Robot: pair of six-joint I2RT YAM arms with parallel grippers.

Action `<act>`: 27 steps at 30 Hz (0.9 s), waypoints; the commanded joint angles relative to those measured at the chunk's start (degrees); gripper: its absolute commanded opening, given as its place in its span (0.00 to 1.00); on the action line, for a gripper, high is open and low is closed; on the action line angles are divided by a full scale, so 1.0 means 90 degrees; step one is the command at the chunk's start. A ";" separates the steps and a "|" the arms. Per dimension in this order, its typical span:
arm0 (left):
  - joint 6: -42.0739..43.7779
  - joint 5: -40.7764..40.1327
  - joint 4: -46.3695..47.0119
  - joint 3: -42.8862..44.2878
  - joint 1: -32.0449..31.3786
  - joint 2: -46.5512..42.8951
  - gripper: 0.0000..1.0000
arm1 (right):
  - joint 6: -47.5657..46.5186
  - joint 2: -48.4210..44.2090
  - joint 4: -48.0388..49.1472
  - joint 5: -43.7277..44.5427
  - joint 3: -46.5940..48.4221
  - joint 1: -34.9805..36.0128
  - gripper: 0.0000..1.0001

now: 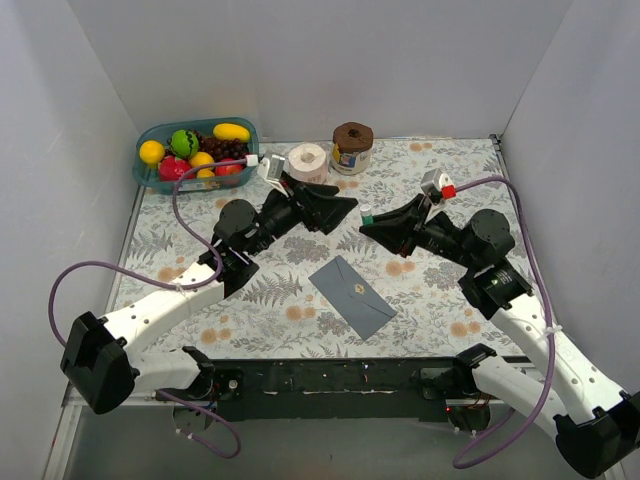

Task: Place the letter into the envelope and seal it

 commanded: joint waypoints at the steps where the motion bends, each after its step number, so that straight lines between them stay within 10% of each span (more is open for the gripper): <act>1: -0.0539 0.2053 0.1108 -0.0071 0.0137 0.0009 0.77 | 0.0155 -0.0166 0.0679 -0.1035 -0.0048 -0.0122 0.01; 27: -0.0735 0.2943 0.1725 0.0115 0.0137 0.0478 0.54 | 0.0457 0.0118 0.0915 -0.1555 -0.0184 -0.0181 0.01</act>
